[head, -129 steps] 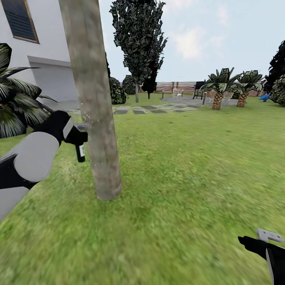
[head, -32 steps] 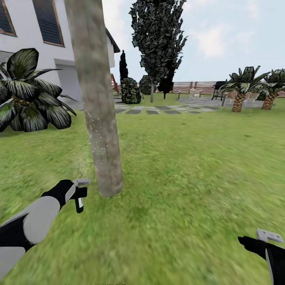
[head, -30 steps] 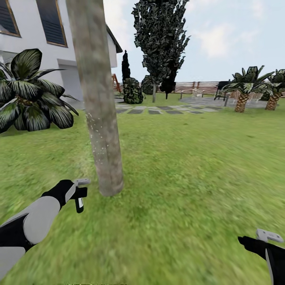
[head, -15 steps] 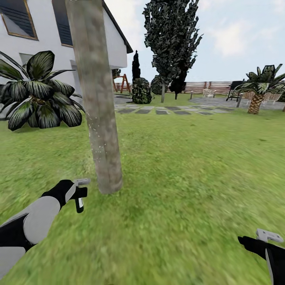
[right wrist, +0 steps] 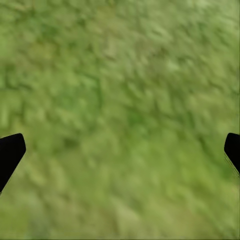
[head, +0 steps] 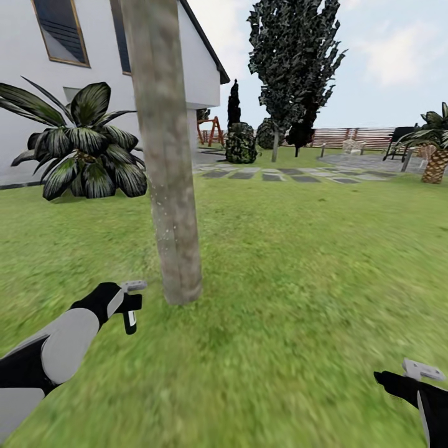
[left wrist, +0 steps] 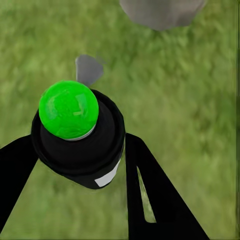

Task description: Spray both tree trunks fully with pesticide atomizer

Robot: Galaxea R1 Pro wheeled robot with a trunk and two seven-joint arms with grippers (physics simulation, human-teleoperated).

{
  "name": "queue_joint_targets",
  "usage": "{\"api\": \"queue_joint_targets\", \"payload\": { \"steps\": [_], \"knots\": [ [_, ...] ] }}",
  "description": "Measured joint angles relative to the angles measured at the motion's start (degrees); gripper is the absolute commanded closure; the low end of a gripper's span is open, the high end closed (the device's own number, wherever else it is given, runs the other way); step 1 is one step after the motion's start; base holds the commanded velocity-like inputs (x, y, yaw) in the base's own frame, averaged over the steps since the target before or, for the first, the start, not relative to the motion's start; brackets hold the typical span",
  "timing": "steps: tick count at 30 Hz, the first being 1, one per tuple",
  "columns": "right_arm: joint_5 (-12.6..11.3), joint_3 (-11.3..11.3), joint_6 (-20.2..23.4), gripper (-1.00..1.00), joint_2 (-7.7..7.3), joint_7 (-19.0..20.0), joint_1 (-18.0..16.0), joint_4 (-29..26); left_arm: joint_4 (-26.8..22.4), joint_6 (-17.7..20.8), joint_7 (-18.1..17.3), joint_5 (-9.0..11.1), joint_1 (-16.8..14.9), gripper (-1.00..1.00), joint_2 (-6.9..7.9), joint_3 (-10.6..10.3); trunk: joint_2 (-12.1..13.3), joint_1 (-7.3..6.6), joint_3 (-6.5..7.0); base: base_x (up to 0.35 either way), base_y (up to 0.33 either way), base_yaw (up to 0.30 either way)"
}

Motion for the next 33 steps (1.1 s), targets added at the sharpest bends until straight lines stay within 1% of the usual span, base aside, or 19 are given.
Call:
{"api": "queue_joint_targets", "payload": {
  "steps": [6,16,19,25,33],
  "knots": [
    [0.0,0.0,0.0,-1.0,0.0,0.0,0.0,0.0,0.0,0.0,0.0,0.0,0.0,1.0,-0.02,0.0,0.0,0.0,0.0,0.238,-0.2,0.02],
    [0.0,0.0,0.0,-1.0,0.01,0.0,0.0,0.0,0.0,0.0,0.0,0.0,0.0,1.0,-0.26,0.0,0.0,0.0,0.0,0.222,-0.227,0.228],
    [0.0,0.0,0.0,-1.0,0.0,0.0,0.0,0.0,0.0,0.0,0.0,0.0,0.0,1.0,-0.28,0.0,0.0,0.01,0.0,0.16,-0.264,0.091],
    [0.0,0.0,0.0,-1.0,0.0,0.0,0.0,0.0,0.0,0.0,0.0,0.0,0.0,1.0,-0.37,-0.1,0.0,0.02,0.0,0.031,-0.298,0.027],
    [0.0,0.0,0.0,-1.0,0.01,0.0,0.0,0.1,0.0,0.0,0.0,0.0,0.0,1.0,-0.36,0.0,0.0,0.02,0.0,0.0,-0.306,0.237]
  ]
}}
